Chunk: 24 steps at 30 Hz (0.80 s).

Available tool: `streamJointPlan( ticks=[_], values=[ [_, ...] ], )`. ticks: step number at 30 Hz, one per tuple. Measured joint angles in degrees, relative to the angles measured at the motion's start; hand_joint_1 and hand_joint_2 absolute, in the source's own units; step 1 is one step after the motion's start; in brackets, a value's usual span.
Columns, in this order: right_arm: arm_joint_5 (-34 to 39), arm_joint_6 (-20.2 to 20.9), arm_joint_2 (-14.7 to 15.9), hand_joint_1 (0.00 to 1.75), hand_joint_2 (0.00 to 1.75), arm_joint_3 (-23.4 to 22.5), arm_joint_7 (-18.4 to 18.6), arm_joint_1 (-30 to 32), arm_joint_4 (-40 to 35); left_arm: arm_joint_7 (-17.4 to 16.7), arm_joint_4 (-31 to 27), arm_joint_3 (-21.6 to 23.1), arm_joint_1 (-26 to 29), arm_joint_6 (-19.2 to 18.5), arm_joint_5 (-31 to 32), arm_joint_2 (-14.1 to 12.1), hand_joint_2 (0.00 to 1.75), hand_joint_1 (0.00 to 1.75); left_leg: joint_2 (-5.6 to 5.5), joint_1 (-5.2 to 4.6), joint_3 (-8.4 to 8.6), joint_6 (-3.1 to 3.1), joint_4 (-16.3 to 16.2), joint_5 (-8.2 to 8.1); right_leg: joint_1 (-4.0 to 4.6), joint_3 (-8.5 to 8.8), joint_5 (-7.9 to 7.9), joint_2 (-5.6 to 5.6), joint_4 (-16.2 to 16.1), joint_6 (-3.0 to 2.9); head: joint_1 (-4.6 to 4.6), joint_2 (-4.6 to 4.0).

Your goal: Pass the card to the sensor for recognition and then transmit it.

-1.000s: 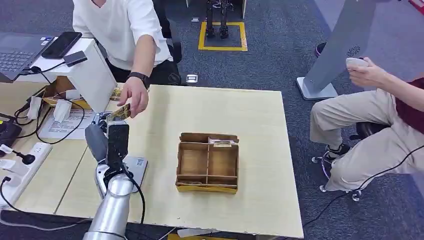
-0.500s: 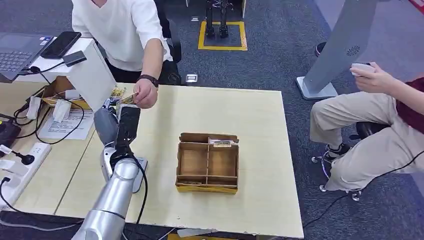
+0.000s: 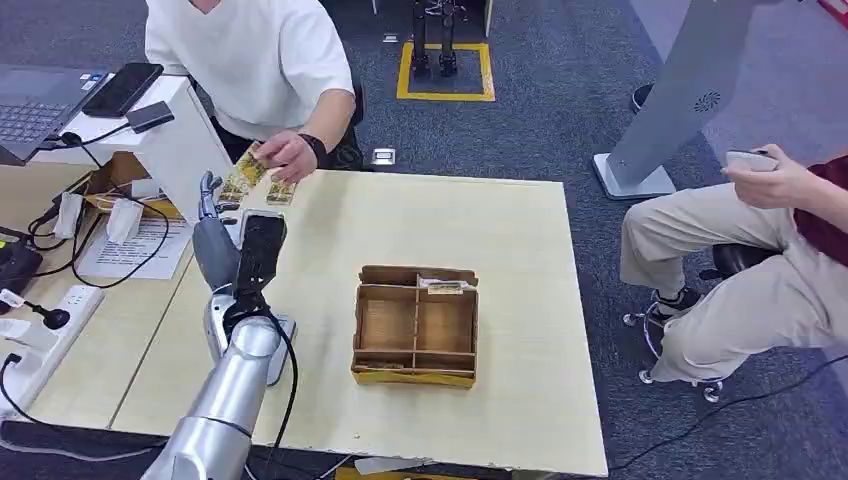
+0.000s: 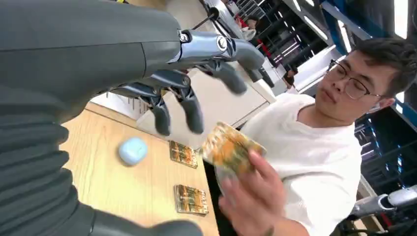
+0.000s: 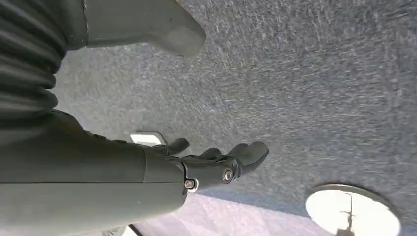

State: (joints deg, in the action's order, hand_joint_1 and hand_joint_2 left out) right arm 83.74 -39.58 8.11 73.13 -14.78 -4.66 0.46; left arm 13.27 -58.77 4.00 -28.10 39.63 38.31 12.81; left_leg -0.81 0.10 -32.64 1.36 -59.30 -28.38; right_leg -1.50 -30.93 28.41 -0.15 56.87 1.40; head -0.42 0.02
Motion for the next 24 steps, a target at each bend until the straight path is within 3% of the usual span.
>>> streamJointPlan(
  ticks=[14,24],
  values=[
    [1.68,-0.02,1.53,0.00,1.75,-5.94,-2.19,3.92,0.07,0.26,-0.04,1.07,0.33,0.04,-0.87,2.40,1.75,0.00,0.00,-0.01,-0.02,0.00,0.00,0.00,0.00,-0.01,0.00,-0.01,-0.01,0.00,0.02,-0.02],
    [1.73,-0.02,1.70,0.00,1.75,-8.28,-2.78,4.42,0.09,0.96,-0.04,1.07,0.33,0.07,0.63,2.49,1.75,0.00,0.01,0.00,-0.01,0.00,0.00,0.00,0.00,-0.02,0.00,0.00,0.00,0.00,0.00,0.00]
  ],
)
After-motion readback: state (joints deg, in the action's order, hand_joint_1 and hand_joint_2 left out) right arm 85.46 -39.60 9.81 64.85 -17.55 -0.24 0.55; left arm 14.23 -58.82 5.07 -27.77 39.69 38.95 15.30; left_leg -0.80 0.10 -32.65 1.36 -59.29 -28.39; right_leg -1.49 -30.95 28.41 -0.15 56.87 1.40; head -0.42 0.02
